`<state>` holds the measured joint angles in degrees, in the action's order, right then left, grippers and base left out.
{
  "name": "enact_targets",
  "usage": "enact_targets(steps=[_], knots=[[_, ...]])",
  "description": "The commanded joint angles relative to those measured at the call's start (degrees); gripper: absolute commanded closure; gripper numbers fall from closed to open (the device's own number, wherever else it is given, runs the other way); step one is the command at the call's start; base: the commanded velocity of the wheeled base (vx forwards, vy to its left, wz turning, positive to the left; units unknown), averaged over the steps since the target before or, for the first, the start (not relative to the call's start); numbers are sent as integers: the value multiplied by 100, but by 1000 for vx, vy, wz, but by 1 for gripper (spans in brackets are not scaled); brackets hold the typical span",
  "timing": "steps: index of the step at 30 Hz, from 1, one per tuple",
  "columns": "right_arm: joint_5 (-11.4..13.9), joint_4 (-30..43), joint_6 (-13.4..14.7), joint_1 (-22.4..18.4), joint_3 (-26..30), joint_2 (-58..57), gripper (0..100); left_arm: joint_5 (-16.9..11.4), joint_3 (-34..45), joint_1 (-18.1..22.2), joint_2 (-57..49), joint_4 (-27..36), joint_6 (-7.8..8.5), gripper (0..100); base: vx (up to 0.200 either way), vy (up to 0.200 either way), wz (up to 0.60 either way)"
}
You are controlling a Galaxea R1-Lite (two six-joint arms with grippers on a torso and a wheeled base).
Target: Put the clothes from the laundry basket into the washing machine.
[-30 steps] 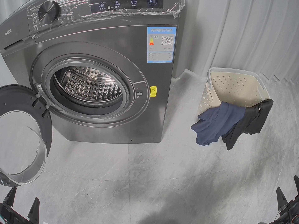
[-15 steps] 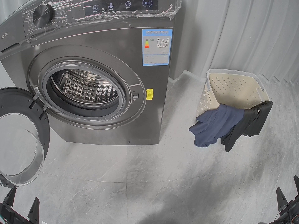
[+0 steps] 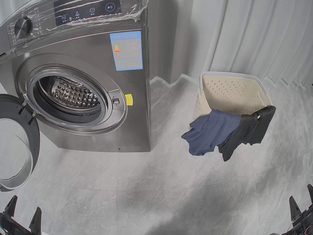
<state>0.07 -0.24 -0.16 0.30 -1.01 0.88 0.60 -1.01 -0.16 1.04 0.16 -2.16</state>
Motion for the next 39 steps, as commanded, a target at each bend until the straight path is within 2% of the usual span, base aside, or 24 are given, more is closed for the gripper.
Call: enact_targets(steps=[1,8,20,32,39], knots=[[1,-2,-2,-4,101,-44,0,2,75,-2,-68,2,-4,0,0,0,0],[1,-2,-2,-4,101,-44,0,2,75,-2,-68,2,-13,0,0,0,0],[1,-2,-2,5,101,-44,0,2,84,-2,-68,2,-13,0,0,-200,0],[1,-2,-2,-4,101,-44,0,2,84,-2,-68,2,-13,0,0,0,0],[1,-2,-2,-4,101,-44,0,2,75,-2,-68,2,-13,0,0,-200,0]])
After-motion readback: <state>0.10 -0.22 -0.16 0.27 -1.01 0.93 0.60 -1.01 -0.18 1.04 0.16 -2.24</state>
